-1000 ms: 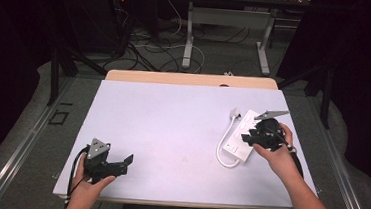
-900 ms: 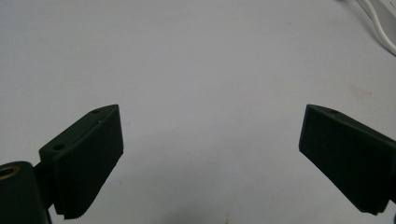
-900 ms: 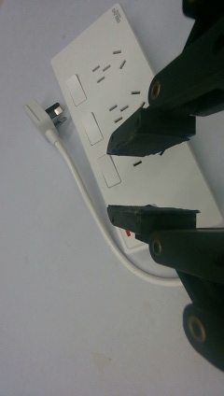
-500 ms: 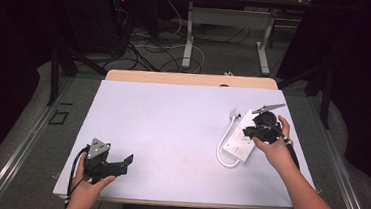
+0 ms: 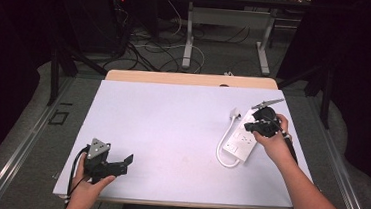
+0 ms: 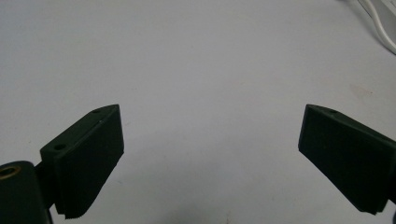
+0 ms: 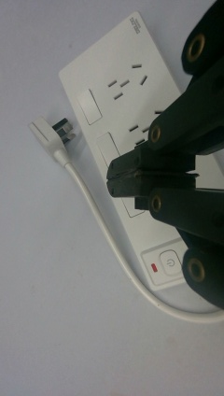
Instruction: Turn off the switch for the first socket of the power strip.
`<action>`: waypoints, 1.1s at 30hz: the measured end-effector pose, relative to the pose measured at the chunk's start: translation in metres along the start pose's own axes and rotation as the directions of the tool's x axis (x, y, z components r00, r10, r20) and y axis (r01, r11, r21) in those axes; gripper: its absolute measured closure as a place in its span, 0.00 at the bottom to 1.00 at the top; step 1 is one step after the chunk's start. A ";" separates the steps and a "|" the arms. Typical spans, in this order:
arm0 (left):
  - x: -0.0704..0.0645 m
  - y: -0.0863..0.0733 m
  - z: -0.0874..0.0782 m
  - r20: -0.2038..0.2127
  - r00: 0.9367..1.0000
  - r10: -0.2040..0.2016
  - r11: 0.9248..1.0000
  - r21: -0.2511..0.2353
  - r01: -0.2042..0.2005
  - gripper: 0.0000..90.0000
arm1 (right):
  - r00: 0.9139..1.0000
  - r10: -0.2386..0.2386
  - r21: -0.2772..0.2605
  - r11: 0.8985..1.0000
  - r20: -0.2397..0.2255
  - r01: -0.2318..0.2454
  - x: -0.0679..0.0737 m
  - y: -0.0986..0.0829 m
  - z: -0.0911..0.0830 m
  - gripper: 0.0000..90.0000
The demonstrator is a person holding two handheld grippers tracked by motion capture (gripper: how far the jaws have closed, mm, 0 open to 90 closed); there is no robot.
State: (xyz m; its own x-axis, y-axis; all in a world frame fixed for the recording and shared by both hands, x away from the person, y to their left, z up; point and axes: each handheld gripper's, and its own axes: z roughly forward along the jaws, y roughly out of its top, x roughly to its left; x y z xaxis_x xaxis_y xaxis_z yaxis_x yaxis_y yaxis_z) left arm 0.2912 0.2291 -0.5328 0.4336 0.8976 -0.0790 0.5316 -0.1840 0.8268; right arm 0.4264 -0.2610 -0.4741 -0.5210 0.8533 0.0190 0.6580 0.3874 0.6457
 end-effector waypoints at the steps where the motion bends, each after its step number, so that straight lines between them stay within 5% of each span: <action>1: 0.000 0.000 0.000 0.000 1.000 0.000 1.000 0.000 0.000 0.08 | 1.000 -0.004 0.001 1.000 -0.001 0.004 -0.001 0.001 0.001 1.00; 14: 0.000 0.000 0.000 0.000 1.000 0.001 1.000 0.001 -0.001 0.08 | 1.000 0.002 -0.018 1.000 -0.007 -0.002 -0.002 0.007 0.011 1.00; 33: 0.000 0.000 0.001 0.004 1.000 0.000 1.000 0.004 0.000 0.08 | 0.999 0.040 0.057 0.998 0.000 -0.040 -0.007 0.011 0.034 1.00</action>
State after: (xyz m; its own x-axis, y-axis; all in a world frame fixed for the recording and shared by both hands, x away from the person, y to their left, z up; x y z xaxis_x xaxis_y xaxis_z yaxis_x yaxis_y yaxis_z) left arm 0.2919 0.2290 -0.5333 0.4366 0.8960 -0.0815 0.5344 -0.1854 0.8246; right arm 0.4559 -0.2510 -0.4928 -0.4943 0.8681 0.0445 0.7080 0.3724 0.6000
